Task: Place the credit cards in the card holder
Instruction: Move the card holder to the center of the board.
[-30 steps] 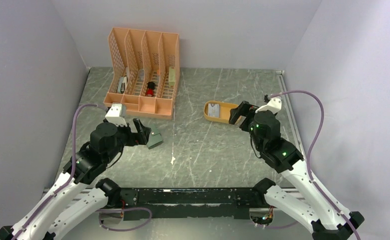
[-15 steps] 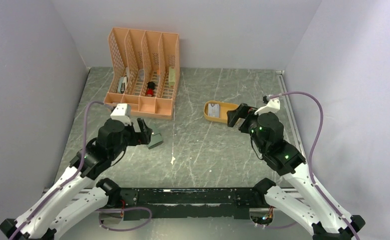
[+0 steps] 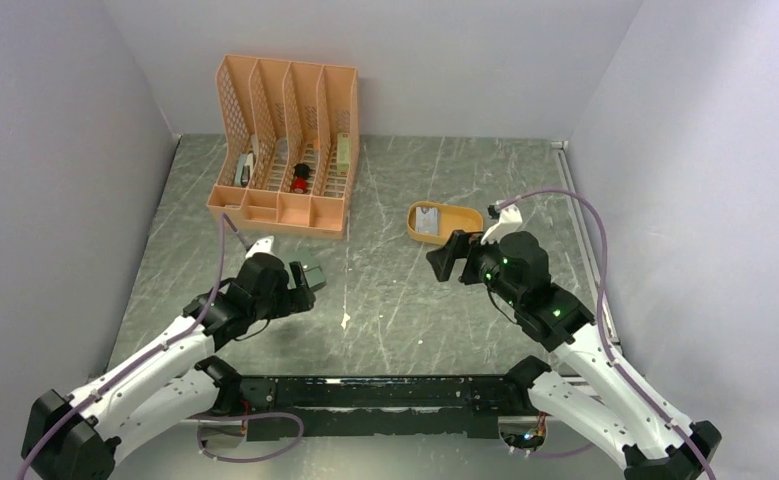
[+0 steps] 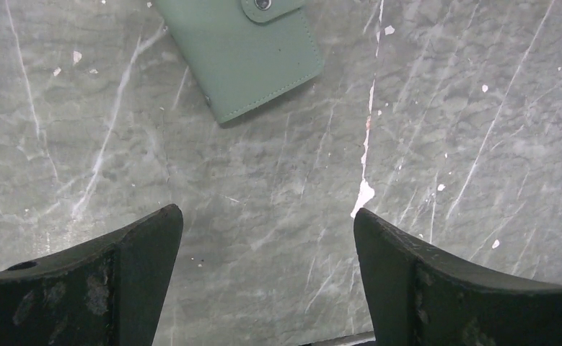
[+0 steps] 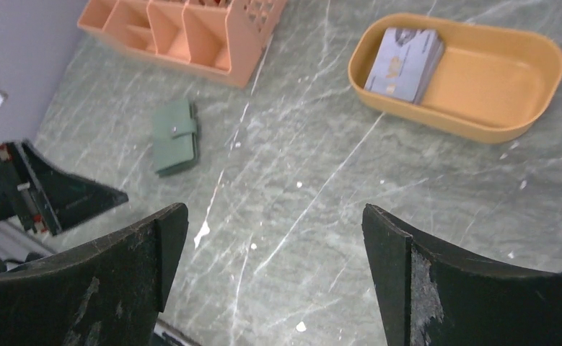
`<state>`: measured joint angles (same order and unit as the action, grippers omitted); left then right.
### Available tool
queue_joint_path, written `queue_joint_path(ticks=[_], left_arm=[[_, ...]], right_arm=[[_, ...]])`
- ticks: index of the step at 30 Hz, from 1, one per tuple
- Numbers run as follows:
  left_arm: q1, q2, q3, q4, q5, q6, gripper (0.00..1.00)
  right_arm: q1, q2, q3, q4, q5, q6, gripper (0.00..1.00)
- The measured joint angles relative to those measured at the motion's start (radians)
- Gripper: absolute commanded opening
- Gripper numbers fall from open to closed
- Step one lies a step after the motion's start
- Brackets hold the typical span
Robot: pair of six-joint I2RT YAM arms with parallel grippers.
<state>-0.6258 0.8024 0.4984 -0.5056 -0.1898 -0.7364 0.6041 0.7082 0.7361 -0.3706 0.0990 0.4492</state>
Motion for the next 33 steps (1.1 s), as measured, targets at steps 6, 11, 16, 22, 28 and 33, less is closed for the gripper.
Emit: queue_joint_path(ticks=[6, 11, 16, 22, 28, 33], left_arm=[[0.0, 0.072, 0.011, 0.024, -0.011, -0.032, 0.95], [0.0, 0.197, 0.052, 0.036, -0.057, -0.042, 0.96], [0.007, 0.313, 0.113, 0.069, -0.103, -0.047, 0.94], [0.103, 0.465, 0.149, 0.162, -0.04, -0.047, 0.9], [0.204, 0.505, 0.132, 0.225, 0.042, -0.056, 0.9], [0.22, 0.525, 0.127, 0.267, 0.073, -0.056, 0.8]], right_arm=[[0.0, 0.0, -0.06, 0.019, -0.076, 0.017, 0.93], [0.0, 0.0, -0.074, 0.03, -0.108, 0.03, 0.93], [0.0, 0.0, -0.073, 0.034, -0.12, 0.037, 0.93], [0.0, -0.009, -0.074, 0.033, -0.135, 0.044, 0.92], [0.0, -0.033, -0.073, 0.026, -0.149, 0.052, 0.92], [0.0, -0.044, -0.072, 0.021, -0.157, 0.063, 0.91]])
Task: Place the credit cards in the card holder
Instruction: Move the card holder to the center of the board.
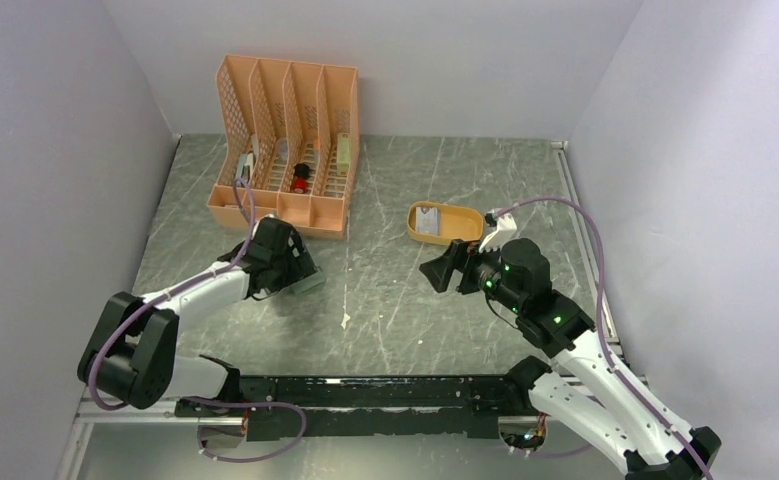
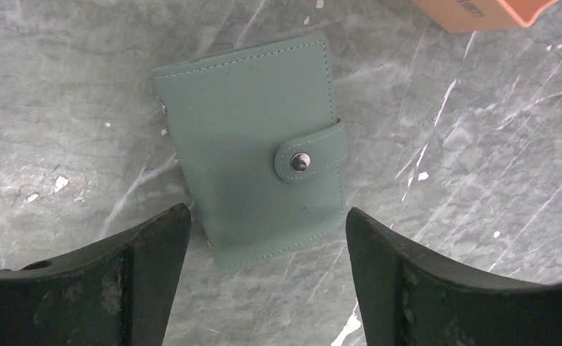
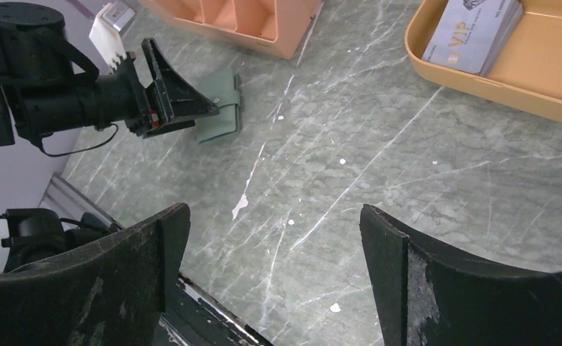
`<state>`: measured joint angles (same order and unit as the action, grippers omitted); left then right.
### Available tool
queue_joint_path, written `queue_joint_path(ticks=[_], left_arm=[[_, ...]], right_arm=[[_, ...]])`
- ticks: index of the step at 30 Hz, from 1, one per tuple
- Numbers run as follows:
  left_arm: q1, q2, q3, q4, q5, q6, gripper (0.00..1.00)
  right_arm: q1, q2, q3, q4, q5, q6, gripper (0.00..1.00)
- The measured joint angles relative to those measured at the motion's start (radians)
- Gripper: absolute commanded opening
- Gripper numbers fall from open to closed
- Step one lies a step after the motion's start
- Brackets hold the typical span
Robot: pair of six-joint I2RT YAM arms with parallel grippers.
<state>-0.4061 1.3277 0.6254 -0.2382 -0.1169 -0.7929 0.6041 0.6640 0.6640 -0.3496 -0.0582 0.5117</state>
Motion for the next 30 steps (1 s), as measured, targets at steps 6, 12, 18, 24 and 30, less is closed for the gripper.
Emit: queue_joint_path(ticks=[6, 12, 18, 24, 30], left_arm=[[0.005, 0.043, -0.019, 0.06, 0.027, 0.01, 0.7], [0.004, 0.044, -0.05, 0.13, 0.036, 0.027, 0.59], [-0.072, 0.042, -0.076, 0.178, 0.034, 0.037, 0.47], [-0.193, 0.032, -0.121, 0.242, 0.03, 0.023, 0.4], [-0.224, -0.088, -0.174, 0.174, 0.009, -0.004, 0.63]], right_arm=[[0.0, -0.002, 0.005, -0.014, -0.006, 0.011, 0.91], [0.0, -0.021, 0.019, -0.031, -0.006, 0.011, 0.9], [0.0, -0.023, 0.023, -0.044, -0.005, 0.011, 0.9], [0.0, -0.035, 0.023, -0.07, 0.0, 0.011, 0.9], [0.0, -0.049, 0.023, -0.09, 0.008, 0.011, 0.9]])
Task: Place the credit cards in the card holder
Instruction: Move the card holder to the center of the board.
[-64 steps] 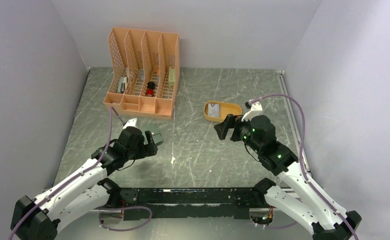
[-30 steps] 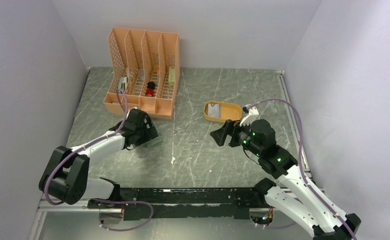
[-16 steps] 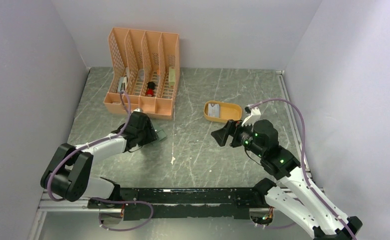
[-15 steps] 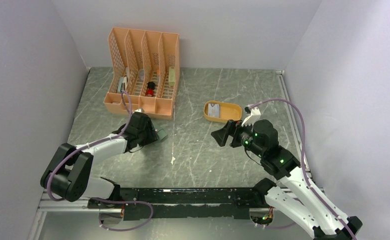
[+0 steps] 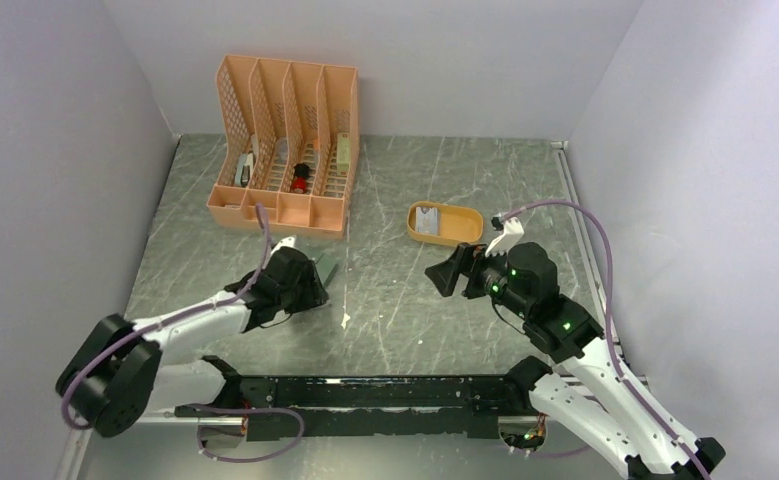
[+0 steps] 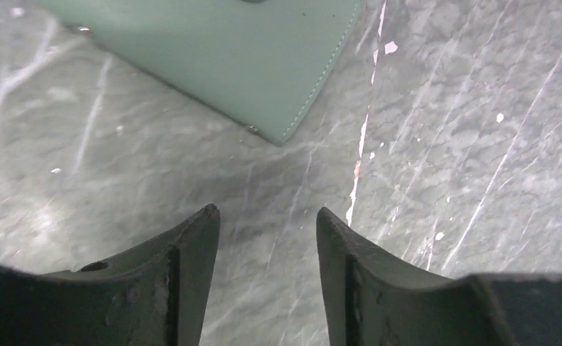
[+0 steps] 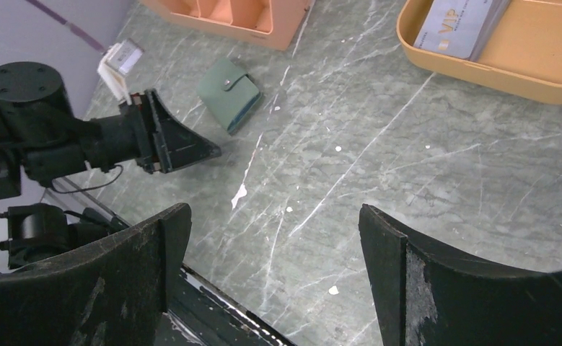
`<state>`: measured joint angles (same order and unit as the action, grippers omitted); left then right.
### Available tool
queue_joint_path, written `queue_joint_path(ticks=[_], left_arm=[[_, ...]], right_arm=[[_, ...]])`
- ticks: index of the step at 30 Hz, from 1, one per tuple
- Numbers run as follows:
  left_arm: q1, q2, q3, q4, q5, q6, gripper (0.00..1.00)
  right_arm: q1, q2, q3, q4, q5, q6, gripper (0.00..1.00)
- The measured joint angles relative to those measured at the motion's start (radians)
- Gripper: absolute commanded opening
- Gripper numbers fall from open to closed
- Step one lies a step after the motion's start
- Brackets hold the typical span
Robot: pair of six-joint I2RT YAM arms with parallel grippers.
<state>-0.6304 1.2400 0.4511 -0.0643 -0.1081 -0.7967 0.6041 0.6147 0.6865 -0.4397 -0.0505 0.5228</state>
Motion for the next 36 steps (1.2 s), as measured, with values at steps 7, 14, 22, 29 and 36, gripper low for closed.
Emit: queue_joint_path(ticks=[7, 14, 22, 29, 36], left_arm=[[0.202, -0.114, 0.068, -0.159, 0.008, 0.023, 0.78], [0.357, 0.045, 0.192, -0.111, 0.069, 0.051, 0.83], [0.385, 0.252, 0.215, 0.055, 0.187, 0.099, 0.82], [0.38, 0.257, 0.206, 0.145, 0.238, 0.121, 0.79], [0.251, 0.264, 0.198, 0.151, 0.244, 0.171, 0.77]], right_arm=[[0.0, -0.002, 0.0, 0.0, 0.003, 0.0, 0.9], [0.0, -0.006, 0.0, 0.0, 0.002, 0.0, 0.9], [0.0, -0.017, 0.031, -0.037, 0.01, -0.016, 0.9], [0.0, -0.049, 0.035, -0.053, 0.014, -0.02, 0.9], [0.0, -0.051, 0.03, -0.051, 0.012, -0.019, 0.9]])
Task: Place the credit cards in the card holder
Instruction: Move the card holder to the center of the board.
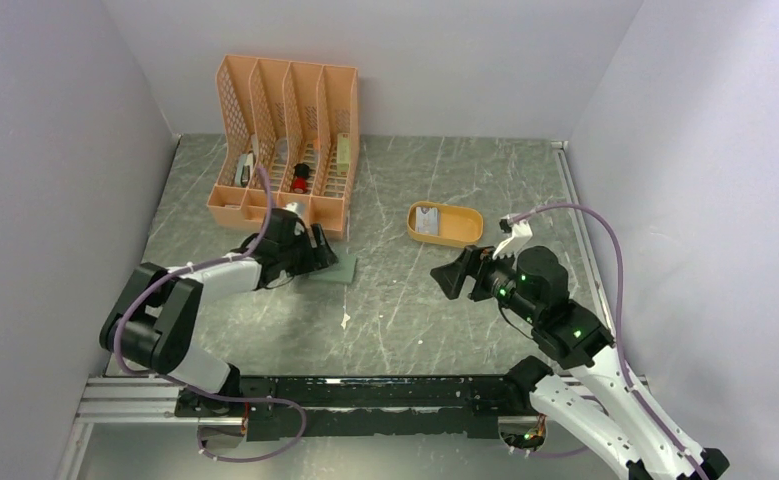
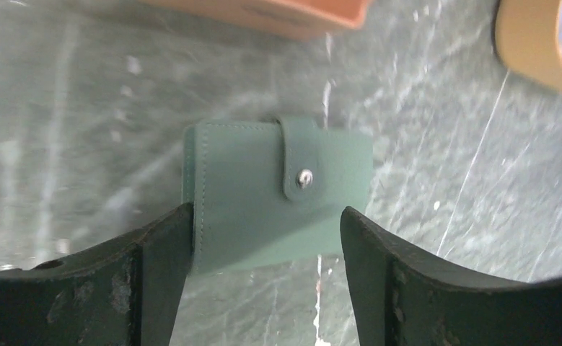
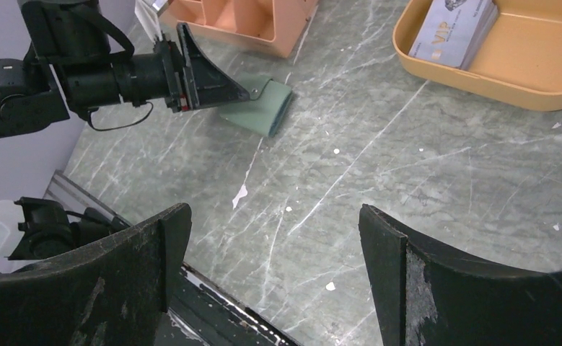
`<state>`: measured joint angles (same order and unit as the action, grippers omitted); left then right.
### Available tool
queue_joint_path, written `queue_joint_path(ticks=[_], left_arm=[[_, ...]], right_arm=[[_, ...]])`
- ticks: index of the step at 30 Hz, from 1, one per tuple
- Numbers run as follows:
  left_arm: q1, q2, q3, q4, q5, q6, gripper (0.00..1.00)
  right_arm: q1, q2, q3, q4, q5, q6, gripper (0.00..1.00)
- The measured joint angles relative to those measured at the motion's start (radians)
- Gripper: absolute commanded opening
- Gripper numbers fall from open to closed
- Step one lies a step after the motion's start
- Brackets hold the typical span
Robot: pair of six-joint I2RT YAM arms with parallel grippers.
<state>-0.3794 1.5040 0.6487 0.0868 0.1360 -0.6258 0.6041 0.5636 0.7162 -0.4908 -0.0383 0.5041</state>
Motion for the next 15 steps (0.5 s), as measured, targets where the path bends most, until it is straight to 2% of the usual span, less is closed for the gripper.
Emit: queue_joint_path(ticks=[15], left_arm=[[-0.328, 0.06, -0.018, 0.153, 0.035, 0.055, 0.77]], right_arm=[[0.0, -0.029, -0.085, 0.002, -0.045, 0.034, 0.88]])
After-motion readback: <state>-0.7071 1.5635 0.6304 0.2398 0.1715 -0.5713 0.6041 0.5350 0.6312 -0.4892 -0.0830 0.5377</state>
